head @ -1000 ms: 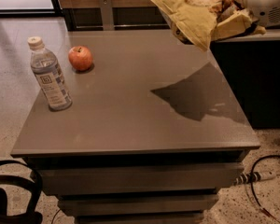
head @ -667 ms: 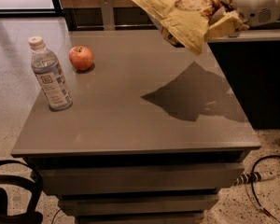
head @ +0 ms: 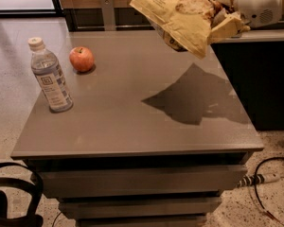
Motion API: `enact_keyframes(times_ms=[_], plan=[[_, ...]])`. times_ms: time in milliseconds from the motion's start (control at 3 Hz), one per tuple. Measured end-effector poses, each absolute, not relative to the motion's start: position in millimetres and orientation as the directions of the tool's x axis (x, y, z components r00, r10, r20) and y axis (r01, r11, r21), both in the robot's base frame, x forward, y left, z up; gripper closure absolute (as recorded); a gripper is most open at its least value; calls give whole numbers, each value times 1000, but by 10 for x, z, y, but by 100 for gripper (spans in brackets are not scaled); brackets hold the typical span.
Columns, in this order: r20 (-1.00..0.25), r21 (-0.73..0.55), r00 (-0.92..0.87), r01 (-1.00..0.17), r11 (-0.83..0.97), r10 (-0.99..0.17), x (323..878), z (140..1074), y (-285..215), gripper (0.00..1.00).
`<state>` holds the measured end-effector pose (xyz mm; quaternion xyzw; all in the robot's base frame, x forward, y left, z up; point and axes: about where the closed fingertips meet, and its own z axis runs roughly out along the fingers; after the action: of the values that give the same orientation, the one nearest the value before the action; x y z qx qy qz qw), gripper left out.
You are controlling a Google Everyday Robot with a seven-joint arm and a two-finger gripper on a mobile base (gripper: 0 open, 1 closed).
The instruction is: Move brown chip bag near blue plastic bottle
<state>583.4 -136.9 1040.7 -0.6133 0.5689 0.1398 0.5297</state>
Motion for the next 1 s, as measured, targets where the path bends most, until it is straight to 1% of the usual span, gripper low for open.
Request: enact_keyframes(times_ms=[333,667,1000], plan=[[-775,-479,330,-863,161,-539,5819,10242,-1069,100],[-787,-449,341,-888,98,-514,5763,9962,-622,100],[-813,-416,373,-910,-2,-448,5661,9750,-124,100]])
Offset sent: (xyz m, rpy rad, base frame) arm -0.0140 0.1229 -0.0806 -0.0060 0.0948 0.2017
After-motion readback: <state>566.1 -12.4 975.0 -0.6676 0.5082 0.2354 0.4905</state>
